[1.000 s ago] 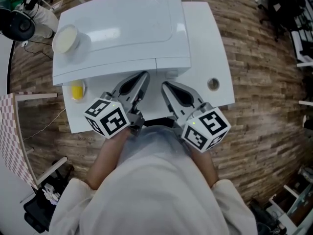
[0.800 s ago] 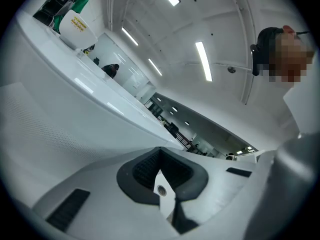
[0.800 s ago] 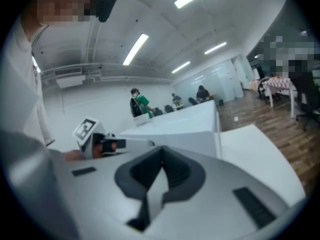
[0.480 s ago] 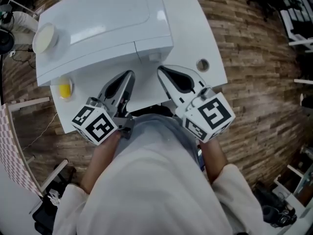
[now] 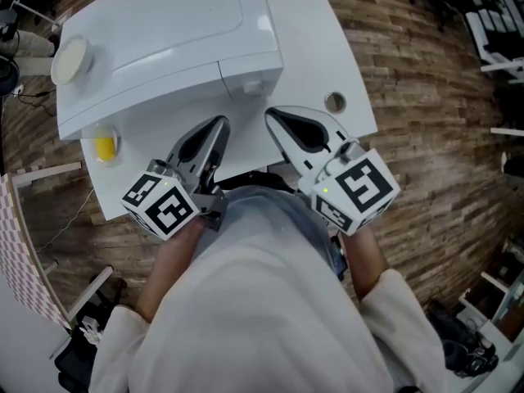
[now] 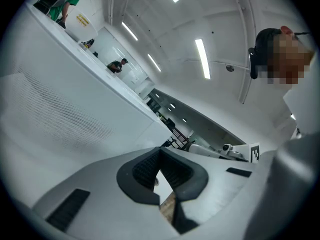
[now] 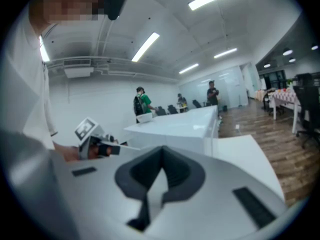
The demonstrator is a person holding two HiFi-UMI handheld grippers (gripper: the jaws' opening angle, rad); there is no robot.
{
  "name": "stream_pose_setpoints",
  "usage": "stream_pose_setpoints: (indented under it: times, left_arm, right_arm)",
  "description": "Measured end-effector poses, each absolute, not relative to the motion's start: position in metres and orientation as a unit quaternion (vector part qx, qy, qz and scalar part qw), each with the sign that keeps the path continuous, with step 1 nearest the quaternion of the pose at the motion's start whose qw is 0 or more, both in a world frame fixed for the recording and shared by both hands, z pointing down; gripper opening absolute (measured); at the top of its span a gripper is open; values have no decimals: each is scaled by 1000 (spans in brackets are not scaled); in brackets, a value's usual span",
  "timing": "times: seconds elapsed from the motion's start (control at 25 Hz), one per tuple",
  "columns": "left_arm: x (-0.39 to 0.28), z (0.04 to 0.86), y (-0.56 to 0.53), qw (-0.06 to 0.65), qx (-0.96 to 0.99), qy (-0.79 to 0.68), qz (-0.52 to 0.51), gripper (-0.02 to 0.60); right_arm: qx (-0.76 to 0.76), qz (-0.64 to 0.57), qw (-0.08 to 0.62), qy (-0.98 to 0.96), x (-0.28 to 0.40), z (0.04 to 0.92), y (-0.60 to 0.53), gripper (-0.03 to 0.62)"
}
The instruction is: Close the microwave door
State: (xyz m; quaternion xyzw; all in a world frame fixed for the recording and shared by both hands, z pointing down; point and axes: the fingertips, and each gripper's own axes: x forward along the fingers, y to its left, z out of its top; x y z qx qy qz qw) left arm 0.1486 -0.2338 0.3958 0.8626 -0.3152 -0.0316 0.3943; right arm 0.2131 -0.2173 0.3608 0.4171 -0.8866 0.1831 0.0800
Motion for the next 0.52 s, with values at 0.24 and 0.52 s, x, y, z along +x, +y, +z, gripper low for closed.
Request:
stream_pose_setpoints:
  times: [0.24,0.52]
  left_arm:
    - [149,400,-234,401,859,-316,-34,14]
    - [156,400,-228,401,864,-303,-28,13]
  right_arm:
    - [414,190,87,-886,211,367,-211,21]
    - [425,202,83,-879,213,371,-202,21]
